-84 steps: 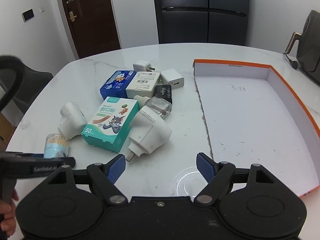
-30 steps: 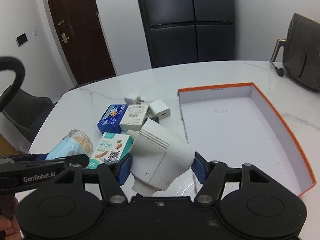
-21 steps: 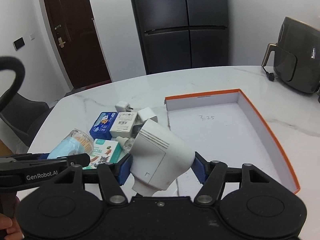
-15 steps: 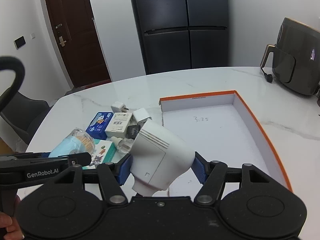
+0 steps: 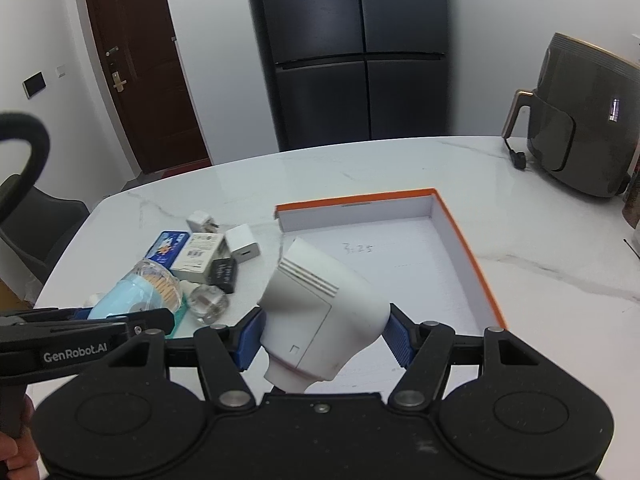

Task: Organize rigid objects
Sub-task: 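Carry the toothpick jar with the left gripper while the right gripper carries the white adapter to the tray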

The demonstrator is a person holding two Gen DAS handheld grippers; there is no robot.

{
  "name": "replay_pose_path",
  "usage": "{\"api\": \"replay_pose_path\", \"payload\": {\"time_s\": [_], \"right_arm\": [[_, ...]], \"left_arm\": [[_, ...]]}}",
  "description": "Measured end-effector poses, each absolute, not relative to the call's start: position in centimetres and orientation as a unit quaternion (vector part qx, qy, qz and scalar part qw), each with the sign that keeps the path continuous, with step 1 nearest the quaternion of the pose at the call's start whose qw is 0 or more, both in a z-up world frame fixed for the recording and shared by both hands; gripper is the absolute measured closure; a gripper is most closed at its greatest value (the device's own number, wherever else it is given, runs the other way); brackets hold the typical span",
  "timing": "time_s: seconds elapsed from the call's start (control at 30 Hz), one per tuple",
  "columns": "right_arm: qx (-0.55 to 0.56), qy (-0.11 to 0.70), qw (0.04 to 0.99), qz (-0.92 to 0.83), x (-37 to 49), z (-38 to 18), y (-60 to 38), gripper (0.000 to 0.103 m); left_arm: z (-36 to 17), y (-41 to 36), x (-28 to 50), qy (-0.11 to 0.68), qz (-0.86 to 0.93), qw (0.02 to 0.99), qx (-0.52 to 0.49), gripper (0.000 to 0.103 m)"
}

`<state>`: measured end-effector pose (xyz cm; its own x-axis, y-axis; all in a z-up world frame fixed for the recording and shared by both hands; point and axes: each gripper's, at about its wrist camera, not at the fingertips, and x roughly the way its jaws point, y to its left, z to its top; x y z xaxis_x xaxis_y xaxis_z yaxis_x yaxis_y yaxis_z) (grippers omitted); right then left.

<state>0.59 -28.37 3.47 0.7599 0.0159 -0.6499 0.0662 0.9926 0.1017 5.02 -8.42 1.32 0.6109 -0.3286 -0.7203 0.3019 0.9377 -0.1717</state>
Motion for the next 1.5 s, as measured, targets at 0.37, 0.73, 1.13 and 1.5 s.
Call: {"api": "replay_pose_path", "payload": {"time_s": [0.37, 0.73, 1.13, 1.5], "right_arm": [[0.057, 0.35, 0.935, -0.009, 1.6, 3.0, -32.6, 0.027], [0.05, 0.356, 0.933, 0.01, 2.7, 2.3, -34.8, 0.027], [0.048, 0.365, 0.929, 0.037, 4.1, 1.5, -35.4, 0.027], [0.042, 0.367, 0.928, 0.048, 5.6, 1.4, -35.6, 0.027]], "left_arm": [[1.1, -12.4, 5.1, 0.41, -0.171, 0.896, -0.009, 0.054], [0.7, -14.8, 5.3, 0.416, -0.155, 0.896, -0.012, 0.054], [0.4, -15.3, 5.6, 0.422, -0.129, 0.897, -0.018, 0.054], [0.4, -15.7, 6.5, 0.42, -0.121, 0.899, -0.018, 0.054]]}}
